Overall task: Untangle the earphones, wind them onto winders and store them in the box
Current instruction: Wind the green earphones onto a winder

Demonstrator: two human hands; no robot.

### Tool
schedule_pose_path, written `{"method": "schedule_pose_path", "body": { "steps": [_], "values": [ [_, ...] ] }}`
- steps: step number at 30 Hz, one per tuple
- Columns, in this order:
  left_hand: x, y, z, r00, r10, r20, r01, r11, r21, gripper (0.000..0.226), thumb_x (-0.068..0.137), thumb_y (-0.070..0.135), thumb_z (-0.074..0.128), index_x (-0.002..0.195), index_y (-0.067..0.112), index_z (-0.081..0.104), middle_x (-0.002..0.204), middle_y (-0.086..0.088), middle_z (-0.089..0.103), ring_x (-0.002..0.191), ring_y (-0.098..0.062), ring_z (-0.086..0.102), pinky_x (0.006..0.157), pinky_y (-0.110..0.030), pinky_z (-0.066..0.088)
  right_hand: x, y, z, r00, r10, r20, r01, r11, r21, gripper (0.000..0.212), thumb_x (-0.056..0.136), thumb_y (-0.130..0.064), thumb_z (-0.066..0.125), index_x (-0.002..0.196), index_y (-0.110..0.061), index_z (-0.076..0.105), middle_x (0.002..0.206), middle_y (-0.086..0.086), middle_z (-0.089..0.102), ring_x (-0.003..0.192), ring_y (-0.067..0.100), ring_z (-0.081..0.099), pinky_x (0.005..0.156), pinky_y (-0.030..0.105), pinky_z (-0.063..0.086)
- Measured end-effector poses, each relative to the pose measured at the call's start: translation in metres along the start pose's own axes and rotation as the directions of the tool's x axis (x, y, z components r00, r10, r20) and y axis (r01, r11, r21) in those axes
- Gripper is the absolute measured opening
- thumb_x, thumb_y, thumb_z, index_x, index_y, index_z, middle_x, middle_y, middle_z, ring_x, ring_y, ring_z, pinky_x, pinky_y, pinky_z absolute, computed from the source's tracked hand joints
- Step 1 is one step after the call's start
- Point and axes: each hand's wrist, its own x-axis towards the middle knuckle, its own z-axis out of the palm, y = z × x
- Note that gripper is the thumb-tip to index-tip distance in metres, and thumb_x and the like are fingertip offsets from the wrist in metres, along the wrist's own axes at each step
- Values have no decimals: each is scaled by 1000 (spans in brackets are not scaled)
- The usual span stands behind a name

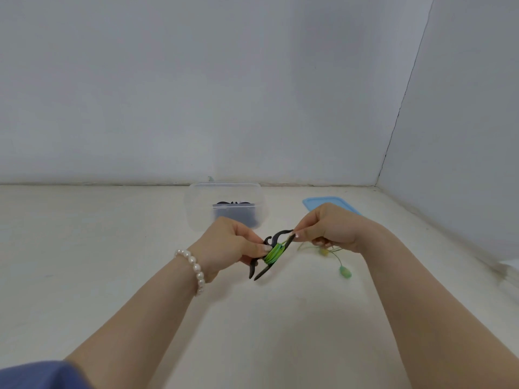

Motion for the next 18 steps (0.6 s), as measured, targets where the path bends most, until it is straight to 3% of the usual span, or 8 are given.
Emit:
{"method": "schedule_pose_path", "body": {
  "steps": [6,13,18],
  "values": [
    [6,-5,-2,999,9,-44,-5,997,73,3,71,2,75,70,2,72,61,-6,67,54,-14,60,57,-19,50,1,-5,2,998,-36,-57,37,999,16,5,82,-5,67,80,-7,71,60,1,62,51,9,50,54,21,39],
    [10,-9,-1,992,37,-124,-20,991,133,11,72,5,74,77,-4,71,69,-13,67,58,-17,59,74,-35,54,-1,-13,2,997,-13,-72,24,988,150,8,82,1,64,87,1,71,70,9,69,54,12,59,50,19,44],
    [12,-12,-2,977,50,-206,-17,987,160,11,72,9,74,64,5,67,66,-11,65,61,-20,58,79,-41,53,-6,-26,7,990,-43,-136,63,987,145,4,77,2,69,80,0,71,70,11,70,56,15,61,50,19,46]
  ]
}}
